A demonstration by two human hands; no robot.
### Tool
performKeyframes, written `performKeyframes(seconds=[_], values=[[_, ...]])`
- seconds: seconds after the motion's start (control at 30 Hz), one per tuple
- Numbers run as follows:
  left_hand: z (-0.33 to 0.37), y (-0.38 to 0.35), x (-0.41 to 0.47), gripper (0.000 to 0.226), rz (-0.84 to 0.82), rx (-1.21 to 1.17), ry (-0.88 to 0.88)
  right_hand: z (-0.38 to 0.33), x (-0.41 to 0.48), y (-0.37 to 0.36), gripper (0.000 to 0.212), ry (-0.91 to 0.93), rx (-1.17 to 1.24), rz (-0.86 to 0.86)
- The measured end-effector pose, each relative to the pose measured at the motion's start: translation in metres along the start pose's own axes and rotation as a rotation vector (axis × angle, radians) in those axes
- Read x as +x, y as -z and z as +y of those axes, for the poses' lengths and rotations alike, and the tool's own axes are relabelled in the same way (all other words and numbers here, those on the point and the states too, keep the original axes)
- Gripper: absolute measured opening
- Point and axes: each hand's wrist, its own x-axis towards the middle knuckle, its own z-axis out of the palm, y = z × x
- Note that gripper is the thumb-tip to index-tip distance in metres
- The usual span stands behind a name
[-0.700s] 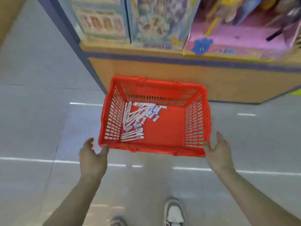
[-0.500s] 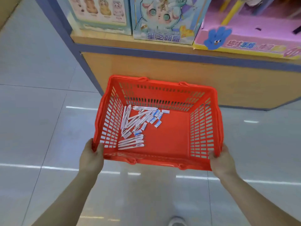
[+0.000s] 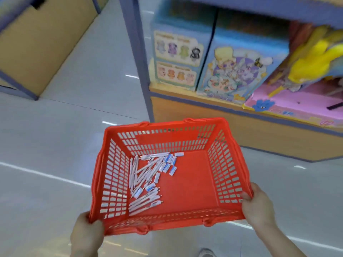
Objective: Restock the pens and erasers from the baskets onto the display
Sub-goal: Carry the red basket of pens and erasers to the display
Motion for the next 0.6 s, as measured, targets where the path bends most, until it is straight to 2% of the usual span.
performKeyframes(seconds=[0.23,0.33,0.4,0.5,0.6], values=[[-0.01,0.215,-0.086,0.036,0.028,-0.133,0.192,-0.178,-0.085,0.08,0.017,0.301,-0.074,-0.172],[-0.015,0.284,-0.098,0.025,0.043,-0.244,0.248,-0.255,-0.115,0.096,0.02,0.424,-0.083,-0.216],[-0.029,0.319,-0.087,0.034,0.061,-0.336,0.236,-0.302,-0.134,0.097,0.019,0.491,-0.058,-0.223],[-0.057,0.357,-0.034,0.047,0.152,-0.511,0.241,-0.365,-0.159,0.087,0.015,0.499,-0.009,-0.233],[0.013,0.415,-0.031,0.031,0.189,-0.656,0.159,-0.41,-0.172,0.074,0.016,0.471,0.08,-0.19]])
